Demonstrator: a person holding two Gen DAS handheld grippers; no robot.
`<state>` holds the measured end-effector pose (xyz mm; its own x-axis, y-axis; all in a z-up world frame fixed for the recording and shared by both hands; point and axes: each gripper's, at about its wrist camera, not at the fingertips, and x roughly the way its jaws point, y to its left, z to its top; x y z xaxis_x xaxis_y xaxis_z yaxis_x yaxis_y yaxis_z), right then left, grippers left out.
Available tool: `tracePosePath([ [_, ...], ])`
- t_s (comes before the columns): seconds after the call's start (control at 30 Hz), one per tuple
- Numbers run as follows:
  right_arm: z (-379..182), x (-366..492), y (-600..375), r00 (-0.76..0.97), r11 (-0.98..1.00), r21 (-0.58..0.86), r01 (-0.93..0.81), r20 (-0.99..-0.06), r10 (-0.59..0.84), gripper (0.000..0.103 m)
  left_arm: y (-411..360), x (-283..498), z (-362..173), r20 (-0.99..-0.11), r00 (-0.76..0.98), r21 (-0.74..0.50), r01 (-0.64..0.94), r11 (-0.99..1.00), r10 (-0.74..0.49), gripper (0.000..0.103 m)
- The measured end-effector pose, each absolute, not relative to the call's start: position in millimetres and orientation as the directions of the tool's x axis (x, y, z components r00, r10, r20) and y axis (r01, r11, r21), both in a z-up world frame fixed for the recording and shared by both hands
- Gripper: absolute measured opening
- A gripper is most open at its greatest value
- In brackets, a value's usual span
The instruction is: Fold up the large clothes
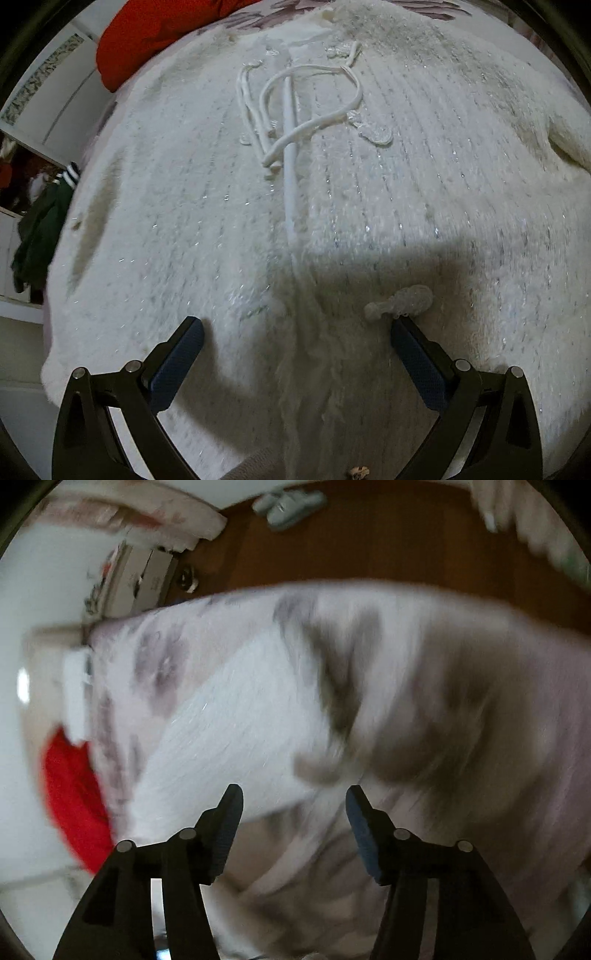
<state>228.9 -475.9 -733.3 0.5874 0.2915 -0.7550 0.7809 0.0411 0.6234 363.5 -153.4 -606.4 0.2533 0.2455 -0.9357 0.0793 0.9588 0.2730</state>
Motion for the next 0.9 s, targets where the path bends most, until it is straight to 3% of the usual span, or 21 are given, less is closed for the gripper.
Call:
tracePosePath([
  [0.23, -780.4, 283.1, -473.1, 0.676, -0.077, 0.677, 0.732, -0.709, 0.201, 0.06, -147.0, 380.3, -609.3, -0.961, 0.181, 0.229, 0.093, 0.969, 0.209, 0.103],
  [0.3, -779.7, 294.6, -474.6, 0.692, -0.11, 0.683, 0.722, -0.711, 0.128, 0.048, -147.9, 381.9, -605.9, -0.959, 0.174, 0.241, 0.09, 0.966, 0.223, 0.103],
  [0.33, -778.4, 303.5, -475.1, 0.692, -0.117, 0.683, 0.721, -0.715, 0.1, 0.028, -147.5, 382.3, -604.1, -0.959, 0.174, 0.243, 0.086, 0.966, 0.226, 0.103],
  [0.37, -775.1, 313.6, -475.6, 0.686, -0.112, 0.677, 0.727, -0.724, 0.076, 0.014, -146.8, 382.4, -601.5, -0.958, 0.175, 0.244, 0.079, 0.966, 0.228, 0.103],
  [0.47, -747.4, 341.3, -473.8, 0.664, -0.018, 0.664, 0.748, -0.747, 0.031, 0.011, -139.3, 383.8, -593.8, -0.959, 0.173, 0.236, 0.052, 0.97, 0.224, 0.103],
  [0.63, -653.6, 393.4, -458.7, 0.655, 0.279, 0.626, 0.728, -0.756, -0.011, 0.01, -107.3, 399.2, -577.0, -0.95, 0.174, 0.256, -0.039, 0.966, 0.259, 0.103],
  [0.9, -510.5, 524.7, -303.9, 0.639, 0.75, 0.468, 0.467, -0.765, 0.079, 0.009, 3.5, 421.1, -549.1, -0.919, 0.195, 0.29, -0.26, 0.921, 0.344, 0.103],
])
